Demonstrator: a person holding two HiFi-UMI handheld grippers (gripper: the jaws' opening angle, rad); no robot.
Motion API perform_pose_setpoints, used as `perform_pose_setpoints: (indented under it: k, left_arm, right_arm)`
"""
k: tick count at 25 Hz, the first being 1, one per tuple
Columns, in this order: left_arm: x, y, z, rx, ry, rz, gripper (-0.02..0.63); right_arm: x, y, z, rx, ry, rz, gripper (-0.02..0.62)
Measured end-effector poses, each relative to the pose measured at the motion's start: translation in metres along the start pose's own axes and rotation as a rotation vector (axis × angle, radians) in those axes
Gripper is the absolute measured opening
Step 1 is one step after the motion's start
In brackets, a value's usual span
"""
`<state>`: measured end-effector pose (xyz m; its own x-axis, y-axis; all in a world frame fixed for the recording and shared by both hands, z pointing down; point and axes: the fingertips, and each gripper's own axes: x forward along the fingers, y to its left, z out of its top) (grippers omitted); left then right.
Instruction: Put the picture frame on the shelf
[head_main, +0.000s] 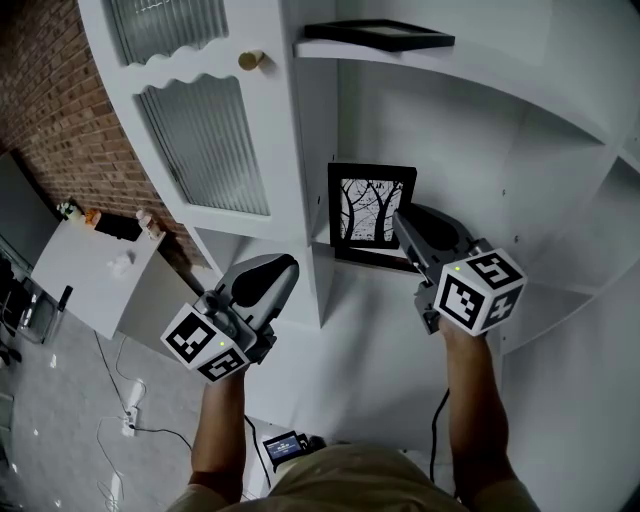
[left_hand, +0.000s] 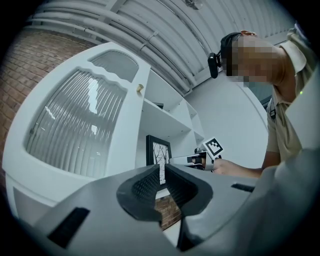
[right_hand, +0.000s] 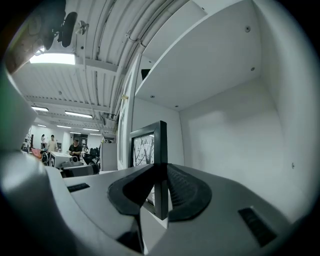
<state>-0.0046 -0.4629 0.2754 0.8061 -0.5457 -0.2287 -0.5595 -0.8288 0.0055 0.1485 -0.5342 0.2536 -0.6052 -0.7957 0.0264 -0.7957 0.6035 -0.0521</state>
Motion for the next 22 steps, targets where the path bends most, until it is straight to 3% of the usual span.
perform_pose_setpoints:
  k: [22]
  left_arm:
    - [-0.022,0.002,-0.008,-0.022,0.009,0.009,0.038]
  right_arm:
    - [0.015,-0.015,-0.014,0.013,0.0,-0.1,0.077]
